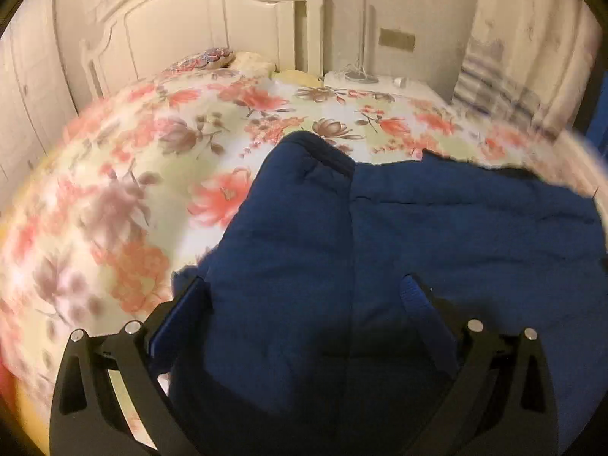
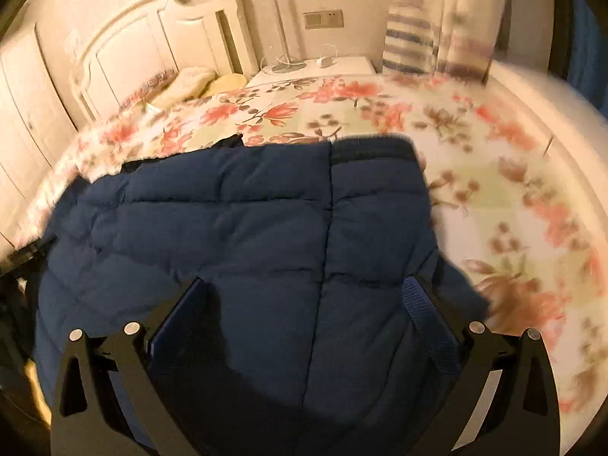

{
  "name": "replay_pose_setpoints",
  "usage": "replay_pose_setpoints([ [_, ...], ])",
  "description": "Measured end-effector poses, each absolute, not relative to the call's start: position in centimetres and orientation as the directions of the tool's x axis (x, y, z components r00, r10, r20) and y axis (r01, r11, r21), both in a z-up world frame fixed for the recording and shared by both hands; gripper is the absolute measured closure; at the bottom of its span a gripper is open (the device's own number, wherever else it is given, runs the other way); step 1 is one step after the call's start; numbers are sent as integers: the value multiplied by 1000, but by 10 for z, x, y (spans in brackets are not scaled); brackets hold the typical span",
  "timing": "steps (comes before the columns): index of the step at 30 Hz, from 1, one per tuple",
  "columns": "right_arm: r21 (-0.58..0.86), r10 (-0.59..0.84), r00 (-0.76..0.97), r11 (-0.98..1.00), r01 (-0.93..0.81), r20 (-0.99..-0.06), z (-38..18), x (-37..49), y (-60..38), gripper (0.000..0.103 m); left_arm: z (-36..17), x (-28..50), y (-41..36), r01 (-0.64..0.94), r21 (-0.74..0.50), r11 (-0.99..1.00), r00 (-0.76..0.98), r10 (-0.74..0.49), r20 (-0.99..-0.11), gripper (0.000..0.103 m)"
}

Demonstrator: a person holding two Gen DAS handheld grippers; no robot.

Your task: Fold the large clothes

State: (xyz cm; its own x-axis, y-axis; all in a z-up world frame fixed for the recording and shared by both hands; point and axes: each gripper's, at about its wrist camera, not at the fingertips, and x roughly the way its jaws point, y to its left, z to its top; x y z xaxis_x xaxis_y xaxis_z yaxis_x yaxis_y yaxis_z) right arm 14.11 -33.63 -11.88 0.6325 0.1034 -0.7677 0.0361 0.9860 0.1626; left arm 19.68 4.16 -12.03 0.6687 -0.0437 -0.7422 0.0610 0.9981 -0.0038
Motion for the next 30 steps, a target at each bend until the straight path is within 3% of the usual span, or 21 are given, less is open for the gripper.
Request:
replay_pose_setpoints([
  [6, 6, -31, 668, 999, 53, -743, -102, 126, -312, 5, -108, 184, 30, 12, 123, 992, 710, 78, -700, 3],
  [9, 3, 34, 704, 999, -46, -710, -83, 106, -288, 5, -86, 155, 13, 65, 71, 995, 758, -3, -652, 2],
  [12, -35, 108, 706, 982, -186, -700, -77, 91, -246, 5, -75, 133, -24, 154, 116, 981, 790, -51, -611, 2],
  [15, -140, 79, 670, 954, -266, -738, -100, 93, -205, 5, -98, 134, -65, 236, 190, 953, 754, -57, -654, 2],
  [17, -165, 61, 679, 950, -264, -731, -114, 96, -200, 5, -124, 138, -83, 229, 273, 934, 751, 9, -660, 2],
  [22, -124, 89, 660, 956, -268, -746, -113, 100, -208, 5, -121, 142, -65, 240, 181, 954, 708, -44, -705, 2],
  [24, -133, 79, 669, 957, -259, -739, -107, 93, -215, 5, -113, 133, -47, 223, 162, 961, 727, -53, -685, 2],
  [28, -118, 25, 700, 981, -156, -713, -96, 75, -253, 5, -109, 121, 6, 117, 155, 981, 759, 12, -651, 2],
  [30, -67, 19, 685, 993, -99, -728, -105, 72, -285, 5, -121, 127, 43, 73, 90, 993, 729, 8, -684, 2],
])
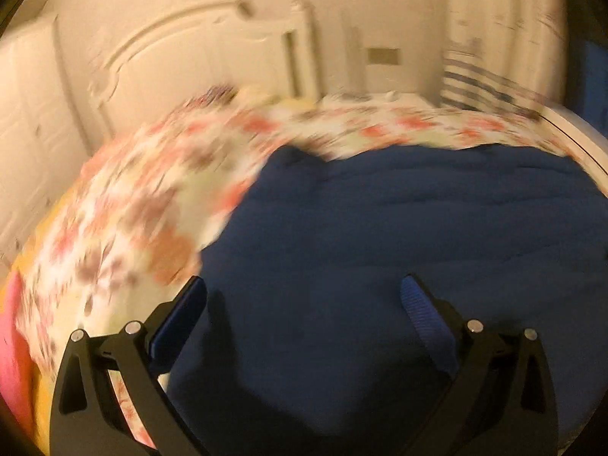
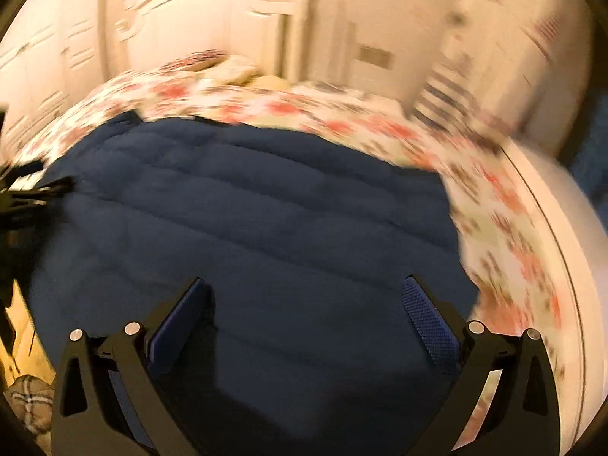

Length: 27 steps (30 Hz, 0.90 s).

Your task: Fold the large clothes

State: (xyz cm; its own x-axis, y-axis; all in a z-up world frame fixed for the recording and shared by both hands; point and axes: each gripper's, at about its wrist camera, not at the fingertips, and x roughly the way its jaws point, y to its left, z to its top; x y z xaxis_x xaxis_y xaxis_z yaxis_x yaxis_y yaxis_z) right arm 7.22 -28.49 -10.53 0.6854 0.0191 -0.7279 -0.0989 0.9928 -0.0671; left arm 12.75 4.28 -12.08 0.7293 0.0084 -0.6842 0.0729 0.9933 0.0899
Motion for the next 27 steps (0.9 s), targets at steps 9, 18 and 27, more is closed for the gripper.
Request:
replay_pose_setpoints([
  [9, -29, 38, 711, 996, -81, -702, -98, 54, -281, 5, -106, 106, 45, 64, 7, 998, 741, -43, -671, 4],
  [18, -148, 134, 693, 932, -332, -708, -122, 34, -193, 4, -121, 54, -51, 307, 201, 930, 753, -108, -649, 2],
  [27, -179, 110, 709, 930, -321, -696, -113, 23, -205, 5, -140, 61, -57, 304, 220, 927, 740, -85, -668, 2],
])
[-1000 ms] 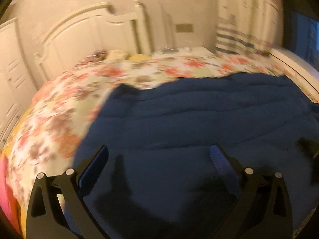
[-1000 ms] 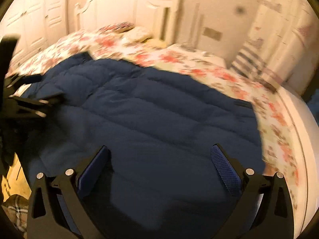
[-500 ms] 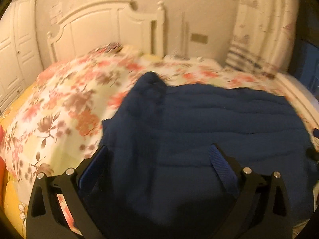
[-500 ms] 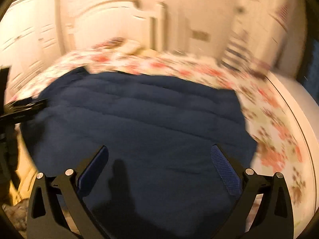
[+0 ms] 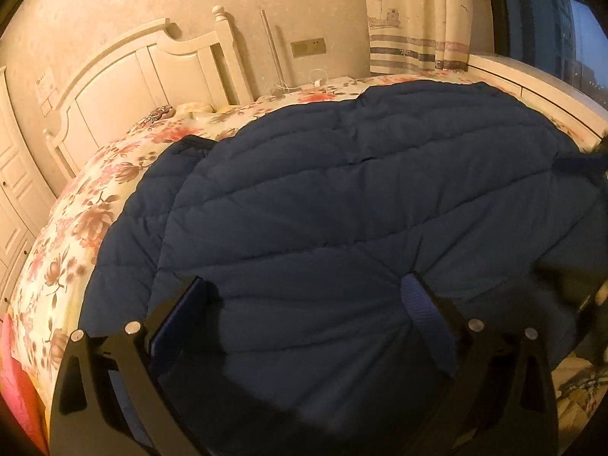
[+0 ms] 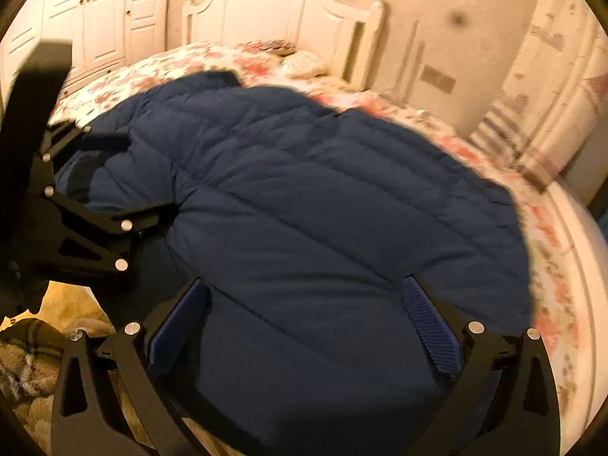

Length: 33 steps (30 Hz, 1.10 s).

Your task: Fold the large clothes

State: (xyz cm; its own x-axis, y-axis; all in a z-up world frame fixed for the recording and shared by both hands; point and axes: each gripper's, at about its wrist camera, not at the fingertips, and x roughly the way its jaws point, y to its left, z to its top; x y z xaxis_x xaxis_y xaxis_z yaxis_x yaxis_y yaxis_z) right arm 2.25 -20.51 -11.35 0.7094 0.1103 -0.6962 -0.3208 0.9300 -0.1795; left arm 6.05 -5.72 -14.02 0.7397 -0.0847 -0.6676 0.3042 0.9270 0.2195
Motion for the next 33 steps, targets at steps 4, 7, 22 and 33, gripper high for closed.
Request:
replay_pose_setpoints([
  [4, -175, 54, 739, 958, -228, -671, -106, 13, -239, 5, -142, 60, -53, 308, 206, 929, 733, -94, -674, 2],
  [7, -72, 117, 717, 971, -227, -687, -124, 12, -266, 4, -143, 62, -54, 308, 203, 929, 731, -94, -676, 2],
  [22, 352, 448, 656, 892, -284, -607, -132, -85, -319, 5, -143, 64, -51, 305, 205, 930, 727, -88, -681, 2],
  [33, 359, 352, 691, 922, -143, -631, -155, -70, -346, 4, -143, 63, -52, 304, 205, 930, 727, -87, -681, 2],
])
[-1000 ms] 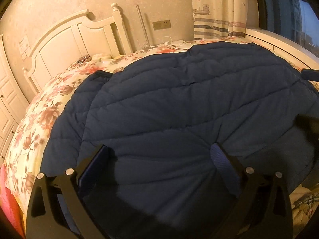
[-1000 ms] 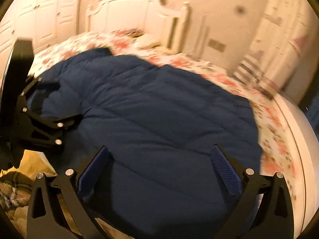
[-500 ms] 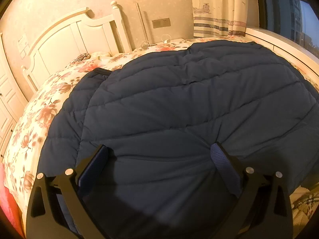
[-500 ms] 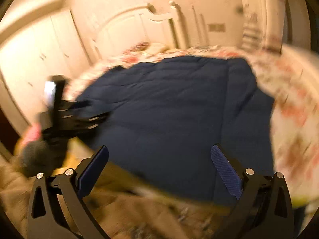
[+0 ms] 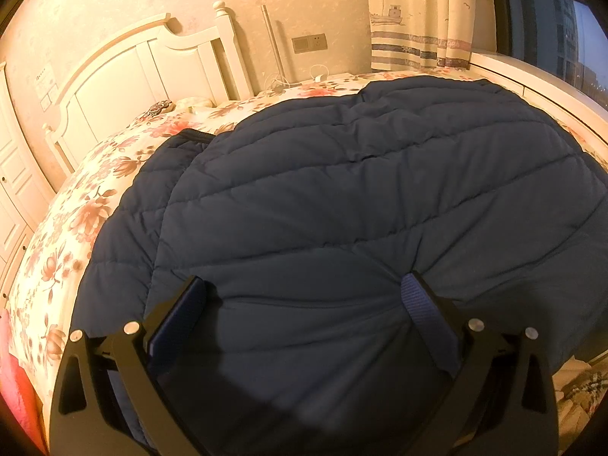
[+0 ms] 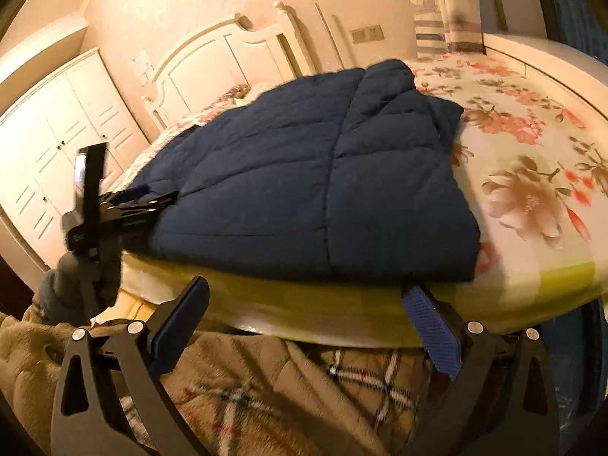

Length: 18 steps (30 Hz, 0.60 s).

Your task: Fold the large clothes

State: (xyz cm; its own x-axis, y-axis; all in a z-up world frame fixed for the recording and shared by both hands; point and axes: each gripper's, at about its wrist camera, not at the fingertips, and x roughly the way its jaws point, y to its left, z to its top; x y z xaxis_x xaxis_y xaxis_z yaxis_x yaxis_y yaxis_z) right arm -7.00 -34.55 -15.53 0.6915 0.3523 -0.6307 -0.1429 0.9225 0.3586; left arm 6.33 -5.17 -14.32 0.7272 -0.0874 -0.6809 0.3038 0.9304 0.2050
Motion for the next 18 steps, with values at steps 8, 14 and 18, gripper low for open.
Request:
replay_pose_setpoints([
  [8, 528, 455, 692, 840, -125, -560, -155, 5, -348, 4, -143, 63, -51, 307, 204, 930, 730, -92, -677, 2],
  [14, 633, 355, 771, 771, 79, -529, -155, 53, -364, 16, -143, 69, -58, 298, 216, 930, 739, -81, -669, 2],
  [18, 588, 307, 830, 808, 31, -466, -153, 41, -369, 56, -128, 77, -62, 307, 209, 929, 714, -79, -696, 4],
])
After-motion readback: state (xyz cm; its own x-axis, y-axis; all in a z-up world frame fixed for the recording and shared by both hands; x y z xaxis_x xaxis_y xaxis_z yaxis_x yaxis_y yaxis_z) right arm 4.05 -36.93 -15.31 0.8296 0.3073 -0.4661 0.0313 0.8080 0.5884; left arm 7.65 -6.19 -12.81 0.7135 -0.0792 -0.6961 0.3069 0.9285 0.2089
